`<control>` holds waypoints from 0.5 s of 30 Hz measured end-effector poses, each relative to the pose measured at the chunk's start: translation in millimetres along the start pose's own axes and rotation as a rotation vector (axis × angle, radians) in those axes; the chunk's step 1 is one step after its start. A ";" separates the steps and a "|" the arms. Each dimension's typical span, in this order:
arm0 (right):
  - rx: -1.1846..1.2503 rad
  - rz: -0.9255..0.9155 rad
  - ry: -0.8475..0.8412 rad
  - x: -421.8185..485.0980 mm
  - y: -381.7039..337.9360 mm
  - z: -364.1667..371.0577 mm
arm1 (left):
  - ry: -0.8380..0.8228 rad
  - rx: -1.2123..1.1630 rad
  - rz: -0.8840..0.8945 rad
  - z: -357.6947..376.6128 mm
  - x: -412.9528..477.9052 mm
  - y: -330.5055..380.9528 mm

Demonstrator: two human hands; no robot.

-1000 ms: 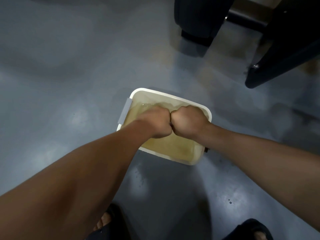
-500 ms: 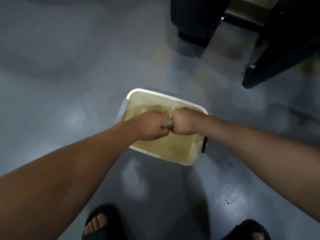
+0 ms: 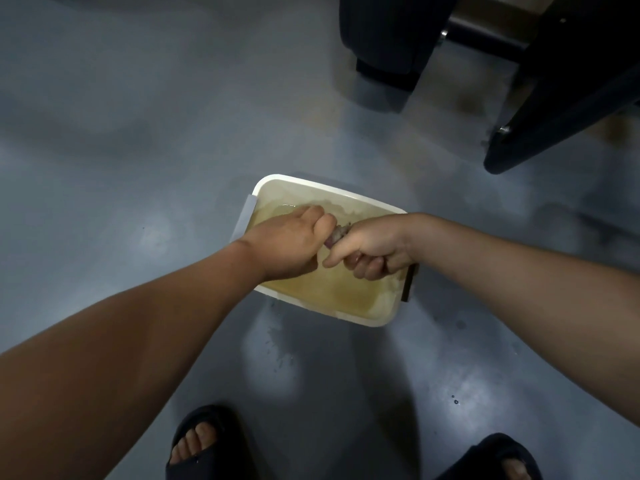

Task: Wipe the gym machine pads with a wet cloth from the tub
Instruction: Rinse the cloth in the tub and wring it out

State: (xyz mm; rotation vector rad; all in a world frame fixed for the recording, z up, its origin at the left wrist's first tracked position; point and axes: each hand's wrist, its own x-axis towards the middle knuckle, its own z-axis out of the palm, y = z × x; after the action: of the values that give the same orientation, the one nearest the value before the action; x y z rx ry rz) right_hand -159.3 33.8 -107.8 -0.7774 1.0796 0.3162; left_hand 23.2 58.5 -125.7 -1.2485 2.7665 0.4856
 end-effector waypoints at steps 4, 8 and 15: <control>-0.542 -0.208 0.409 5.2 1.3 19.4 | -0.160 0.275 -0.202 -23.7 12.6 12.6; -1.091 -0.408 0.723 10.2 5.0 21.4 | -0.257 0.137 -0.358 -25.5 18.1 17.4; -1.501 -0.523 0.809 7.0 11.1 10.4 | -0.441 -0.638 -0.632 -17.4 19.4 27.0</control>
State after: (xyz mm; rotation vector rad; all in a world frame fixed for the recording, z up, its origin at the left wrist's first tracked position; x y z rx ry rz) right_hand -155.7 47.9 -115.9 -2.6426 1.2035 0.3374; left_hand -8.6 55.9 -106.0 -1.7466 1.7616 1.4111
